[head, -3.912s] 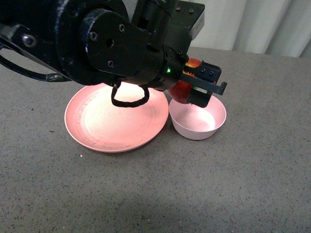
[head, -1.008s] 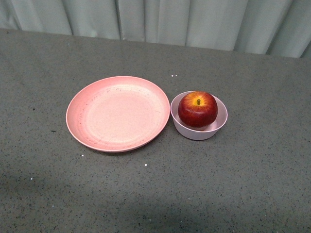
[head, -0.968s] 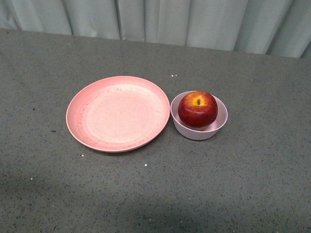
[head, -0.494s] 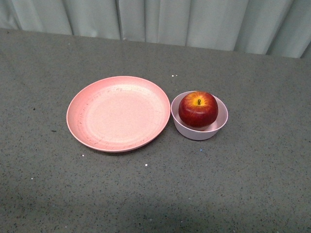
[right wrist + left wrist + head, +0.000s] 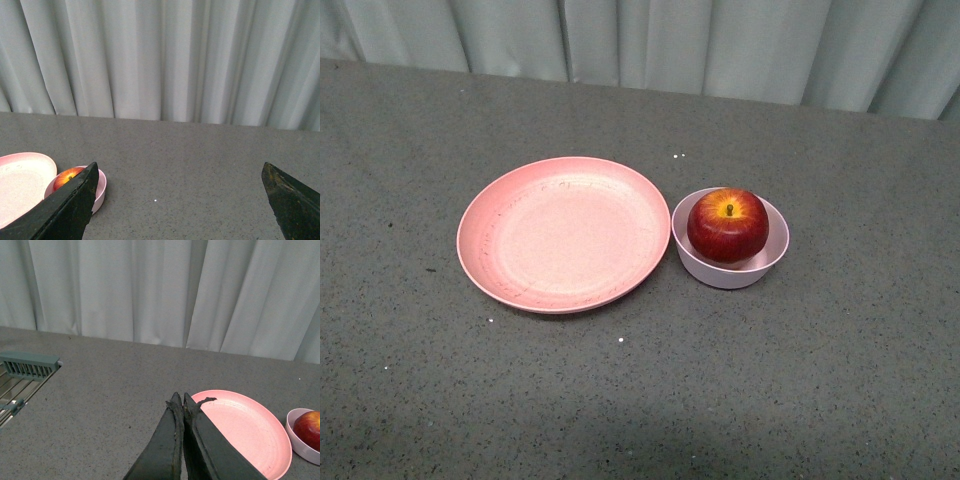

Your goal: Move apple from plate to bowl

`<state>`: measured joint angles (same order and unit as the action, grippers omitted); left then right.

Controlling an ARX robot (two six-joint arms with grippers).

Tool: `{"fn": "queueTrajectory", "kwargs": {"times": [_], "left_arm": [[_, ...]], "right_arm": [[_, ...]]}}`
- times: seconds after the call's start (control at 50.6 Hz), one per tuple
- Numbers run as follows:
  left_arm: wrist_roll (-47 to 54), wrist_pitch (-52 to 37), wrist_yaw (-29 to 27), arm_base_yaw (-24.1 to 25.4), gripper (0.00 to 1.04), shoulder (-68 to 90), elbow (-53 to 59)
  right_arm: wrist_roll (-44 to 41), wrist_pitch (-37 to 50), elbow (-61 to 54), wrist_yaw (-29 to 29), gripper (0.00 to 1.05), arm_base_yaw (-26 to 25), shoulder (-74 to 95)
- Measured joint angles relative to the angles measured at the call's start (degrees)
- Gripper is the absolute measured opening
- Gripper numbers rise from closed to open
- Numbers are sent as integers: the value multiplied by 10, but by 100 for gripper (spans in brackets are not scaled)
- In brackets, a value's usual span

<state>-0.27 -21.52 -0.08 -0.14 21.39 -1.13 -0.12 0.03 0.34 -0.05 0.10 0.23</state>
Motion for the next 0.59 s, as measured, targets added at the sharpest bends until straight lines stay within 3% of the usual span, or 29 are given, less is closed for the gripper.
{"fn": "queueTrajectory", "kwargs": {"times": [0.593], "left_arm": [[0,110,0,0,4,-111,0]], "right_arm": [[0,0,0,0,95,0,0]]}}
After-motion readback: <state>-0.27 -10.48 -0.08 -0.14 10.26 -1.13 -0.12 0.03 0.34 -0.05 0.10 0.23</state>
